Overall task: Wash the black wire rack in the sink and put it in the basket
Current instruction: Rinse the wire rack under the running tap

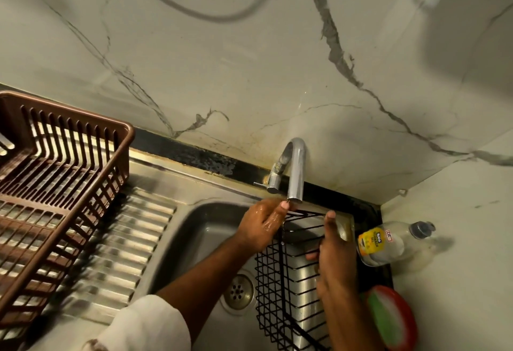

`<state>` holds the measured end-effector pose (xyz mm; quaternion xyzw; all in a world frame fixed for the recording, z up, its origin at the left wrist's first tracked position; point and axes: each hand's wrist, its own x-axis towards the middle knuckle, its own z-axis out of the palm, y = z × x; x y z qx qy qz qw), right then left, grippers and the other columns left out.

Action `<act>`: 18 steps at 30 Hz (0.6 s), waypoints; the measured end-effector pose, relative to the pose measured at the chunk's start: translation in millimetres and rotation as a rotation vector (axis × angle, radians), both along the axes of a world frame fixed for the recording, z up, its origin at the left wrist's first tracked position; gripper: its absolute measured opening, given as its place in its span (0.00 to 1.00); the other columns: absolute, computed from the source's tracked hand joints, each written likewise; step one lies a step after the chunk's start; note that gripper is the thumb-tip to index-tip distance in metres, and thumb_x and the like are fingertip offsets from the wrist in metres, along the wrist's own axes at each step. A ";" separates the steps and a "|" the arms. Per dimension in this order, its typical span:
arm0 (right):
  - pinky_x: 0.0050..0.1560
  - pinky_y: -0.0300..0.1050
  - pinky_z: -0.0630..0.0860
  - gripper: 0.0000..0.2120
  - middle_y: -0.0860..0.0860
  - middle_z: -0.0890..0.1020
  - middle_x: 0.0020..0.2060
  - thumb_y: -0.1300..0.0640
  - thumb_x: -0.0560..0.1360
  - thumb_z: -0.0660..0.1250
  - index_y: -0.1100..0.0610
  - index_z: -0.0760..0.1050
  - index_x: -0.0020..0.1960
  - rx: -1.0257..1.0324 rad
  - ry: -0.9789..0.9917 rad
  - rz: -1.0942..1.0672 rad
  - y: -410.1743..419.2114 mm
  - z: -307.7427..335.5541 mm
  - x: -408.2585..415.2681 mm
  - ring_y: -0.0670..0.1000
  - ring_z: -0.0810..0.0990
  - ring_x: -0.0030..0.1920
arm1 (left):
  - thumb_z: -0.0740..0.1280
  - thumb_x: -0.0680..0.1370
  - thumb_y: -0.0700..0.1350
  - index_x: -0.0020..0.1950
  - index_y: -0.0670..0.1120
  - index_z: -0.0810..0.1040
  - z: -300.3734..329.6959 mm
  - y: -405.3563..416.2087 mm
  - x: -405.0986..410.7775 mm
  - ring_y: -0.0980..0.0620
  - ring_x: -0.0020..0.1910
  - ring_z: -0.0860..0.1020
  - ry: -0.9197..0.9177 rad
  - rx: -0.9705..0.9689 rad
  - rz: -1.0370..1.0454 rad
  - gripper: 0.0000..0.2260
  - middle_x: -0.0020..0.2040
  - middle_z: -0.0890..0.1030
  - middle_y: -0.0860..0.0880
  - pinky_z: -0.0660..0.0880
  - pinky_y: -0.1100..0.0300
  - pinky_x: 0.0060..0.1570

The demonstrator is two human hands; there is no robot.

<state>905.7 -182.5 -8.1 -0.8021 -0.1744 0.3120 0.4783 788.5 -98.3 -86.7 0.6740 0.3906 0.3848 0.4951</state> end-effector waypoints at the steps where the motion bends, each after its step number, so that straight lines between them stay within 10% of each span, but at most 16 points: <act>1: 0.38 0.48 0.71 0.26 0.53 0.73 0.27 0.31 0.75 0.59 0.53 0.76 0.40 0.010 0.053 -0.022 -2.2 -1.9 0.8 0.51 0.73 0.28 | 0.53 0.83 0.65 0.58 0.51 0.83 -3.2 1.7 -0.4 0.54 0.54 0.82 0.026 0.005 -0.005 0.26 0.52 0.85 0.51 0.80 0.46 0.55; 8: 0.29 0.39 0.61 0.13 0.49 0.72 0.30 0.35 0.76 0.67 0.44 0.76 0.44 0.036 0.448 -0.120 -15.6 -5.8 19.3 0.45 0.69 0.27 | 0.53 0.78 0.70 0.64 0.53 0.80 -9.2 4.6 -21.8 0.46 0.62 0.80 -0.141 -0.622 -0.036 0.30 0.61 0.83 0.50 0.76 0.47 0.61; 13: 0.22 0.34 0.58 0.24 0.47 0.67 0.22 0.33 0.75 0.65 0.50 0.67 0.31 -0.022 0.659 -0.129 -11.6 -27.5 33.5 0.45 0.62 0.19 | 0.46 0.82 0.69 0.68 0.49 0.78 -15.3 -4.1 -42.8 0.43 0.57 0.83 -0.246 -0.932 -0.174 0.33 0.60 0.85 0.45 0.76 0.46 0.61; 18: 0.23 0.35 0.60 0.21 0.48 0.75 0.26 0.36 0.78 0.62 0.51 0.71 0.37 -0.050 0.690 -0.030 4.1 -44.9 38.8 0.45 0.63 0.18 | 0.59 0.80 0.65 0.55 0.46 0.78 -28.6 -21.2 -48.0 0.54 0.29 0.71 -0.309 -1.112 -0.044 0.23 0.36 0.80 0.47 0.68 0.63 0.26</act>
